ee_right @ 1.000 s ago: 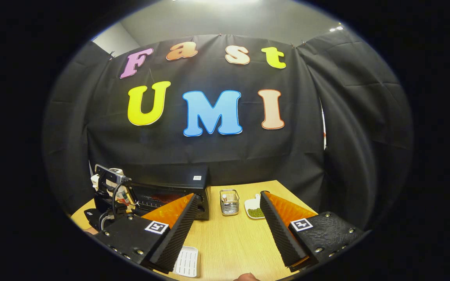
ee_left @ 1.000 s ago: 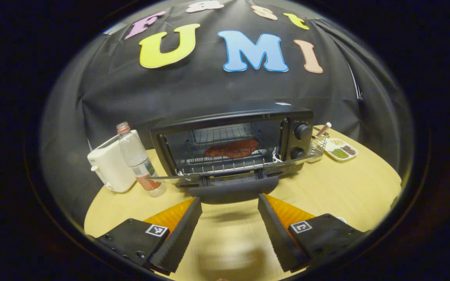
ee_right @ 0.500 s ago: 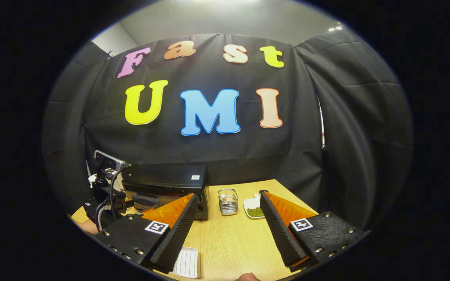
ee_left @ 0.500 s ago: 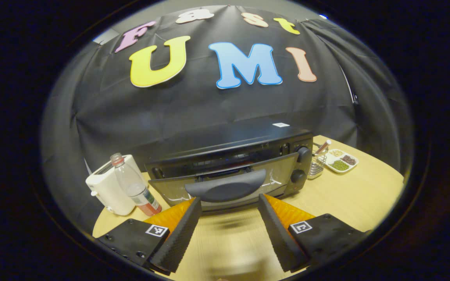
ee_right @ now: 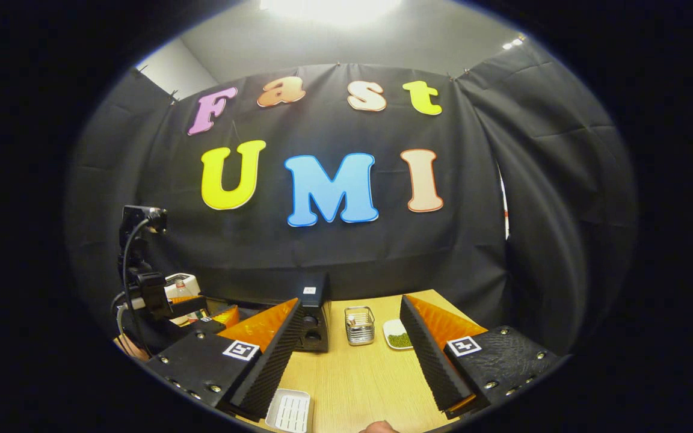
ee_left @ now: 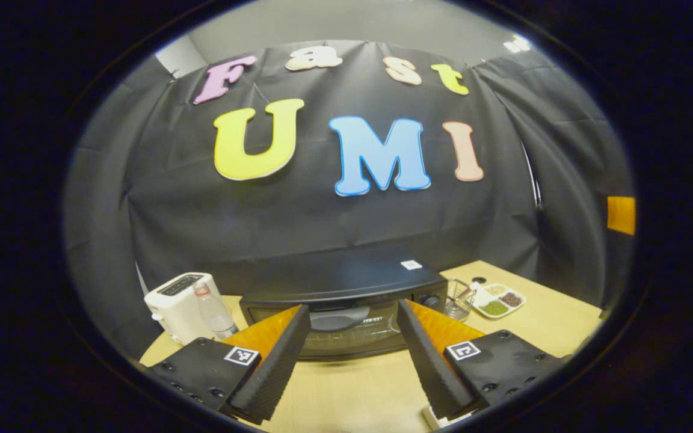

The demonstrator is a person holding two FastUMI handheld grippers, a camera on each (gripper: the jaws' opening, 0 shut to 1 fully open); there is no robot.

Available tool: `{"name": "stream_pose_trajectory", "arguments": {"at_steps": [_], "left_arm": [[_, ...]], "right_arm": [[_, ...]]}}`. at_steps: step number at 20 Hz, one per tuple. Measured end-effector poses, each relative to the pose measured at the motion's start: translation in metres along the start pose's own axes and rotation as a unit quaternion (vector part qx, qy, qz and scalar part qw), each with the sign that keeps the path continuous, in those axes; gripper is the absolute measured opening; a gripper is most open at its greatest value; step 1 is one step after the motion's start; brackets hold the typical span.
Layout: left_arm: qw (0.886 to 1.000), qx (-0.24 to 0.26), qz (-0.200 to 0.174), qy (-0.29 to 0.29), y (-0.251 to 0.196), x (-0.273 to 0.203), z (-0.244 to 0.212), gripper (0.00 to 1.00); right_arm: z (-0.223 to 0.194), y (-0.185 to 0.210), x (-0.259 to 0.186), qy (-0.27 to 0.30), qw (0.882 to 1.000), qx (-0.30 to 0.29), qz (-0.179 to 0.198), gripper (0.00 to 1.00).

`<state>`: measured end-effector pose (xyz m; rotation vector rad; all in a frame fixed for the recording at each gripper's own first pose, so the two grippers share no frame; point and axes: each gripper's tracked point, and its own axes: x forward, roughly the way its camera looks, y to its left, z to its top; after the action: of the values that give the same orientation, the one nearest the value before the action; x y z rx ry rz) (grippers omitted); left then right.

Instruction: Open the electric oven with the left hand, put the food in, and close the electric oven.

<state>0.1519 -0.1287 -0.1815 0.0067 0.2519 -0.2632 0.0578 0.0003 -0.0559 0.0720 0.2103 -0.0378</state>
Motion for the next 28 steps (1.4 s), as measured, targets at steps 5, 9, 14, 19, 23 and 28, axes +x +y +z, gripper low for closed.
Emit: {"name": "stream_pose_trajectory", "arguments": {"at_steps": [5,9,14,19,23,28], "left_arm": [[0.998,-0.013,0.042,-0.039,-0.008,-0.068,0.047,0.97],[0.995,-0.014,0.073,-0.060,-0.014,-0.125,0.068,0.97],[0.995,-0.004,0.077,-0.071,-0.025,-0.176,0.077,1.00],[0.994,-0.003,0.078,-0.070,-0.014,-0.209,0.082,1.00],[0.994,0.005,0.078,-0.080,0.004,-0.232,0.087,1.00],[0.994,-0.006,0.073,-0.080,0.021,-0.250,0.085,1.00]], "right_arm": [[0.019,-0.015,-0.023,-0.026,0.999,-0.010,0.041,0.98],[0.028,-0.029,-0.043,-0.039,0.998,0.000,0.059,0.98],[0.034,-0.040,-0.065,-0.047,0.997,0.002,0.062,0.98],[0.030,-0.035,-0.080,-0.049,0.997,0.000,0.058,0.98],[0.033,-0.027,-0.094,-0.060,0.997,0.003,0.042,0.98],[0.032,-0.010,-0.113,-0.066,0.997,-0.004,0.030,0.98]]}}
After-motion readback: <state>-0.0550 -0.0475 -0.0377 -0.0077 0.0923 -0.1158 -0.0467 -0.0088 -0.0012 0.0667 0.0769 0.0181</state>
